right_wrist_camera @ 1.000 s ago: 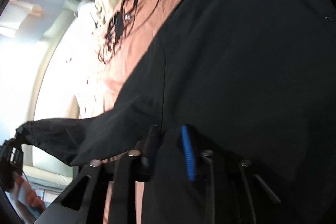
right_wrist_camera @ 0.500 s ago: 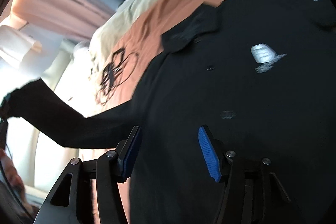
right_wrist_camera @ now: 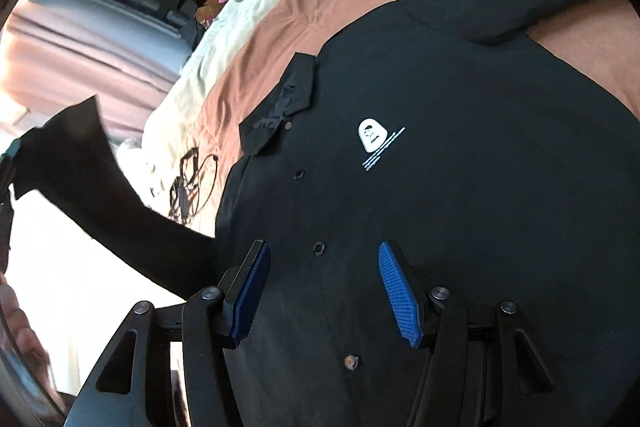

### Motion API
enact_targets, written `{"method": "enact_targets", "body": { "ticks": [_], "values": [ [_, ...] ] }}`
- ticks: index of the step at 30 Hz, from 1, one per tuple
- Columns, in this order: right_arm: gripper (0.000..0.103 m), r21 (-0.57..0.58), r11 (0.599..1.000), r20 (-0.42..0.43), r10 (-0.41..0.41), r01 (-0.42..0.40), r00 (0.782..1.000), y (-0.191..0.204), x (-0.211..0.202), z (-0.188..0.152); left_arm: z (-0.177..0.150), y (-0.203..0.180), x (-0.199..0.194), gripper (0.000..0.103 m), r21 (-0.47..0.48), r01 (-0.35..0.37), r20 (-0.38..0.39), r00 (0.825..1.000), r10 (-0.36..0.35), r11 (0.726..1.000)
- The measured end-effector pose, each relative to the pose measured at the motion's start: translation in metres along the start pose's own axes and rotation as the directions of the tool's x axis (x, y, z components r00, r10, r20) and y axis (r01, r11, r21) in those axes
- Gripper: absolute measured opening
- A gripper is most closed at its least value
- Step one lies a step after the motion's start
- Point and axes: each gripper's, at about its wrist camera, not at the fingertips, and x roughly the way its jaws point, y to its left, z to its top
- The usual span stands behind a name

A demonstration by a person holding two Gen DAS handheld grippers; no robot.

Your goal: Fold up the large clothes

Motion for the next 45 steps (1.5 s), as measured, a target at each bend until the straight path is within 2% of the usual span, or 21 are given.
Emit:
{"method": "enact_targets", "body": {
  "ticks": [3,4,5,6,8,9,10,12,15,19,23,25,27,28,33,35,37,41,42,43,45],
  "values": [
    [0.057,0.037,0.999,0.013,-0.013,0.013,1.000,-0.012,-0.003,0.006,-0.012,-0.006,0.032,0.004,-0.006,0.077,-0.071,0.994,-0.077,0.997],
    [0.057,0.051,0.999,0.015,-0.015,0.014,1.000,-0.017,-0.005,0.007,-0.021,-0.008,0.047,0.004,-0.021,0.103,-0.124,0.987,-0.105,0.994],
    [0.057,0.070,0.997,0.016,-0.017,0.016,1.000,-0.021,-0.004,0.010,-0.028,-0.010,0.059,0.005,-0.032,0.099,-0.169,0.980,-0.103,0.995],
    [0.057,0.081,0.997,0.018,-0.018,0.017,1.000,-0.028,-0.008,0.012,-0.035,-0.010,0.069,0.011,-0.039,0.087,-0.197,0.976,-0.093,0.995],
    [0.057,0.105,0.994,0.026,-0.026,0.023,0.999,-0.035,-0.010,0.015,-0.048,-0.011,0.079,0.049,-0.039,0.093,-0.227,0.969,-0.100,0.995],
    [0.057,0.110,0.994,0.030,-0.027,0.023,0.999,-0.038,-0.011,0.017,-0.052,-0.012,0.079,0.093,-0.039,0.100,-0.233,0.966,-0.107,0.994],
    [0.057,0.115,0.993,0.035,-0.027,0.023,0.999,-0.040,-0.013,0.019,-0.056,-0.012,0.080,0.103,-0.043,0.117,-0.233,0.964,-0.124,0.992],
    [0.057,0.118,0.993,0.046,-0.024,0.018,0.999,-0.043,-0.016,0.022,-0.060,-0.009,0.073,0.103,-0.042,0.134,-0.224,0.964,-0.140,0.990],
    [0.057,0.121,0.993,0.053,-0.021,0.015,0.998,-0.044,-0.016,0.025,-0.062,0.002,0.061,0.103,-0.037,0.083,-0.232,0.969,-0.089,0.996],
    [0.057,0.090,0.996,0.043,-0.017,0.013,0.999,-0.038,-0.011,0.025,-0.065,0.032,0.043,0.103,-0.018,-0.049,-0.211,0.977,0.044,0.999],
    [0.060,0.031,0.999,0.024,-0.036,0.035,0.999,-0.024,-0.002,0.024,-0.075,0.068,0.022,0.102,-0.029,-0.141,-0.198,0.971,0.133,0.990],
    [0.078,-0.020,0.996,0.023,-0.086,0.087,0.996,-0.013,0.005,0.024,-0.081,0.087,0.013,0.091,-0.041,-0.184,-0.205,0.964,0.172,0.982],
    [0.086,-0.072,0.989,0.039,-0.123,0.126,0.992,-0.004,0.009,0.022,-0.088,0.104,0.005,0.080,-0.062,-0.220,-0.221,0.954,0.202,0.974],
    [0.087,-0.102,0.984,0.044,-0.144,0.148,0.989,0.002,0.012,0.022,-0.091,0.113,0.003,0.072,-0.070,-0.233,-0.227,0.951,0.212,0.970],
    [0.087,-0.220,0.948,0.032,-0.229,0.230,0.973,0.022,0.034,0.018,-0.116,0.151,0.003,0.054,-0.115,-0.303,-0.274,0.925,0.263,0.946],
    [0.087,-0.257,0.932,0.021,-0.261,0.258,0.965,0.028,0.046,0.014,-0.132,0.165,0.006,0.049,-0.119,-0.330,-0.308,0.909,0.281,0.936],
    [0.087,-0.302,0.908,0.007,-0.301,0.289,0.953,0.034,0.062,0.013,-0.146,0.177,0.011,0.038,-0.129,-0.347,-0.341,0.895,0.287,0.929],
    [0.087,-0.377,0.860,0.015,-0.366,0.344,0.931,0.039,0.080,0.014,-0.172,0.197,0.024,0.037,-0.162,-0.384,-0.401,0.867,0.295,0.909],
    [0.087,-0.369,0.859,0.016,-0.375,0.354,0.927,0.036,0.081,0.015,-0.178,0.200,0.025,0.036,-0.167,-0.386,-0.410,0.864,0.292,0.907],
    [0.087,-0.345,0.866,0.016,-0.382,0.363,0.924,0.030,0.081,0.020,-0.183,0.203,0.028,0.030,-0.169,-0.388,-0.421,0.860,0.290,0.906],
    [0.086,-0.289,0.891,0.023,-0.361,0.352,0.932,0.018,0.077,0.031,-0.193,0.207,0.036,0.026,-0.164,-0.401,-0.447,0.845,0.294,0.901]
  ]
}}
